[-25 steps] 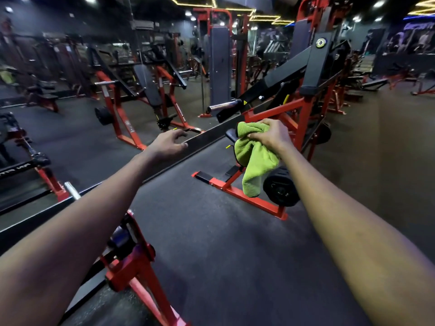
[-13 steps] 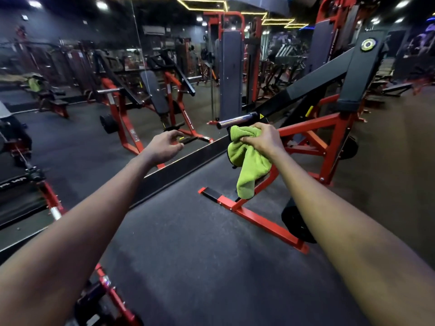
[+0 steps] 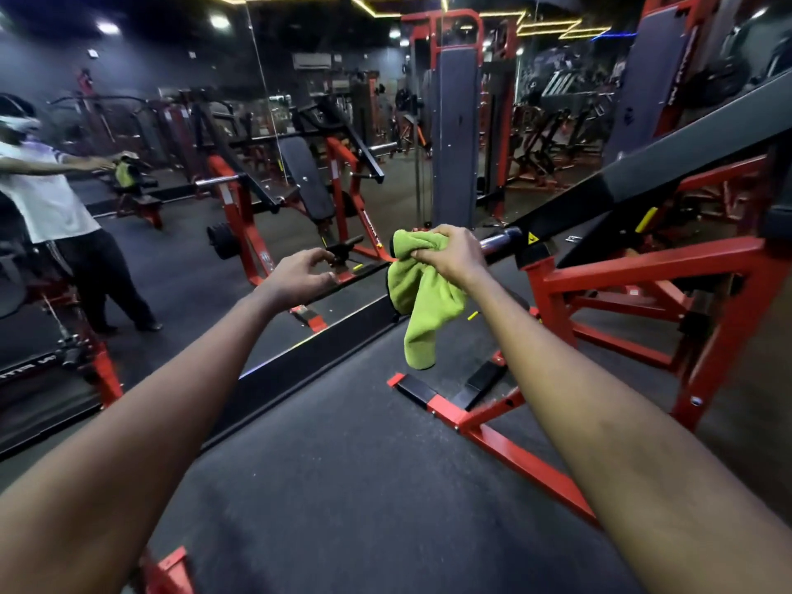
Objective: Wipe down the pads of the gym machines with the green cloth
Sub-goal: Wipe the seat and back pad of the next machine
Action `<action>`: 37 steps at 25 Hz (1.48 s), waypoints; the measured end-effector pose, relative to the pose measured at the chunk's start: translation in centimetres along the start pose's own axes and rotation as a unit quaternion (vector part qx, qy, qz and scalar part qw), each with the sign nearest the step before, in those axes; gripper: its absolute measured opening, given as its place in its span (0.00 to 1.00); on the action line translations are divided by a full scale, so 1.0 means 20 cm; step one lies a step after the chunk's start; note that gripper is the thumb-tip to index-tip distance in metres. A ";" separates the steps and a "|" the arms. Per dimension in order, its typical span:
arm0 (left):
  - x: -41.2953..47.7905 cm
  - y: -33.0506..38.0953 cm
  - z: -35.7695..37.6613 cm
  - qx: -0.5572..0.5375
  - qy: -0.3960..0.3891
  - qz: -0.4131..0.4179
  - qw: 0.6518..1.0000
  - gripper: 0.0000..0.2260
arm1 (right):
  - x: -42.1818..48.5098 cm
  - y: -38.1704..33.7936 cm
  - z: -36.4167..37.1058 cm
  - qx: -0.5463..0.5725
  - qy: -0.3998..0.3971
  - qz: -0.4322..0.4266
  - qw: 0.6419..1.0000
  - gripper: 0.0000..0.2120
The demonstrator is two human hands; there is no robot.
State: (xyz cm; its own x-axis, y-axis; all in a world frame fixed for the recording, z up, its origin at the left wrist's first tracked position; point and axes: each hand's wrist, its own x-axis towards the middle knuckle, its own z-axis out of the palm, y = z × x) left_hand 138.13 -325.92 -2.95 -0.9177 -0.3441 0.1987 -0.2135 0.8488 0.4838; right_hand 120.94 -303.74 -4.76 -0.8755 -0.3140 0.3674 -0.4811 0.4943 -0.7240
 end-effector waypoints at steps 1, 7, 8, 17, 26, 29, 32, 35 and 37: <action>0.10 -0.03 0.01 -0.003 0.001 -0.002 1.000 0.30 | 0.10 0.02 0.04 0.002 0.001 0.005 1.000 0.18; 0.85 -0.28 0.13 -0.013 0.008 0.021 1.000 0.19 | 0.71 0.17 0.37 0.000 0.014 0.025 1.000 0.20; 0.98 -0.33 0.14 -0.012 0.007 0.030 0.999 0.19 | 0.81 0.20 0.43 -0.001 0.020 0.029 0.999 0.21; 2.10 -0.70 0.25 -0.029 -0.043 0.099 0.994 0.19 | 1.66 0.38 0.88 -0.025 0.090 0.114 0.989 0.16; 3.12 -0.92 0.52 -0.064 -0.087 0.134 0.985 0.20 | 2.48 0.66 1.15 -0.053 0.117 0.159 0.979 0.17; 3.46 -0.95 0.61 -0.049 -0.107 0.147 0.982 0.20 | 2.80 0.78 1.16 -0.061 0.137 0.172 0.974 0.17; 3.80 -1.00 0.70 -0.051 -0.116 0.157 0.979 0.19 | 3.06 0.88 1.15 -0.075 0.155 0.193 0.966 0.18; 4.11 -1.07 0.77 -0.060 -0.122 0.161 0.978 0.19 | 3.28 0.97 1.18 -0.086 0.178 0.201 0.959 0.18; 4.34 -1.10 0.84 -0.064 -0.133 0.168 0.975 0.19 | 3.43 1.03 1.23 -0.099 0.182 0.209 0.956 0.17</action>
State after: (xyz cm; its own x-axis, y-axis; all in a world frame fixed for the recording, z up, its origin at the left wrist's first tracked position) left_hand 57.50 -367.77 -10.59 -0.9864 0.0758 0.1458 0.1430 0.8325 0.5352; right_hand 52.06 -334.99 -8.88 -0.9334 0.2308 0.2748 -0.0525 0.6696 -0.7408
